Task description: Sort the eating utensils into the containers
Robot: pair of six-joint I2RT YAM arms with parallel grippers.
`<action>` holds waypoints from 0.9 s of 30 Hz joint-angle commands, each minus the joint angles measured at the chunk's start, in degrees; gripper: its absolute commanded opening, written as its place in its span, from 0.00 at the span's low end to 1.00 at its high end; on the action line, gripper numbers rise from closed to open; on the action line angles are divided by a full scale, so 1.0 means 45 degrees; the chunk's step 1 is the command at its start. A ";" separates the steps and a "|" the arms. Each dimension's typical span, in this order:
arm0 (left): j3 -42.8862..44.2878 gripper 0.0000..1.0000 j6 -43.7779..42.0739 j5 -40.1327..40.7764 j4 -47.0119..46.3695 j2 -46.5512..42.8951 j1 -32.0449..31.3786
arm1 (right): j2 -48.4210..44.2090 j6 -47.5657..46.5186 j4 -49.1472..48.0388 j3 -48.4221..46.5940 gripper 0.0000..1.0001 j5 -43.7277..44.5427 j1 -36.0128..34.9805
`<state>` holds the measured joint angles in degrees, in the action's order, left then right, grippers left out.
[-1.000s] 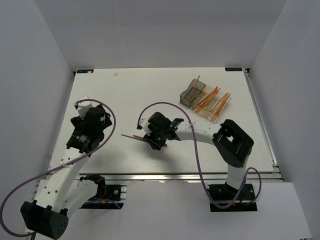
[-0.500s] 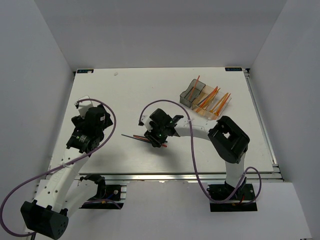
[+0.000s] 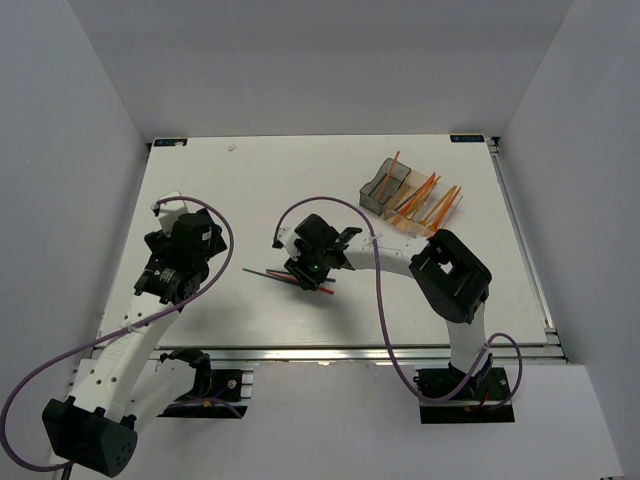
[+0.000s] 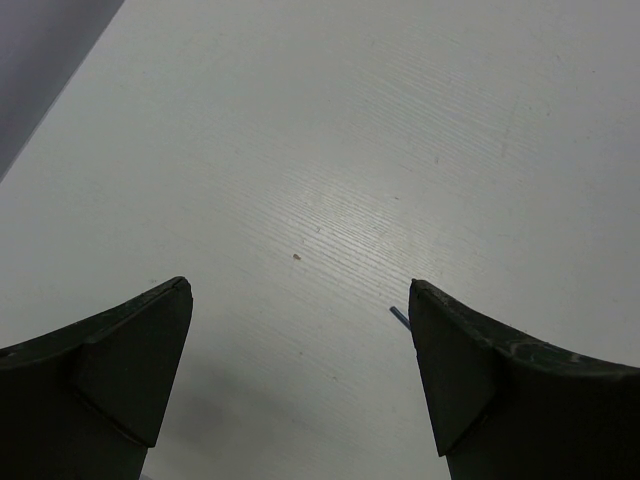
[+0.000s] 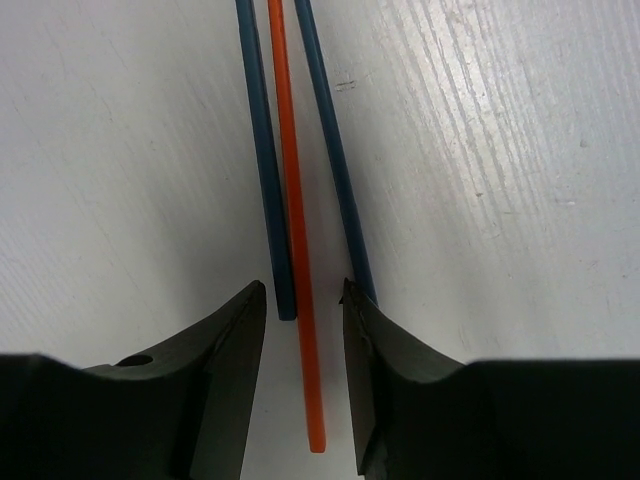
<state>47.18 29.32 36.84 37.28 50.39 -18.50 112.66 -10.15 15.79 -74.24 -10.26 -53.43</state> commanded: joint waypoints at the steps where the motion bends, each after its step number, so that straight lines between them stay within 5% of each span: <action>1: 0.0004 0.98 -0.0110 -0.0120 -0.0198 -0.0007 0.0030 | -0.0229 -0.0439 0.0359 -0.0164 0.43 -0.0004 -0.0060; 27: -0.0054 0.98 -0.0188 -0.0374 -0.0256 0.0013 0.0029 | -0.1326 -0.1397 0.1667 0.0872 0.38 0.0932 -0.0099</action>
<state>47.18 28.91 35.57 37.26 50.59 -18.50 108.77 -15.88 22.65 -71.66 -6.46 -53.47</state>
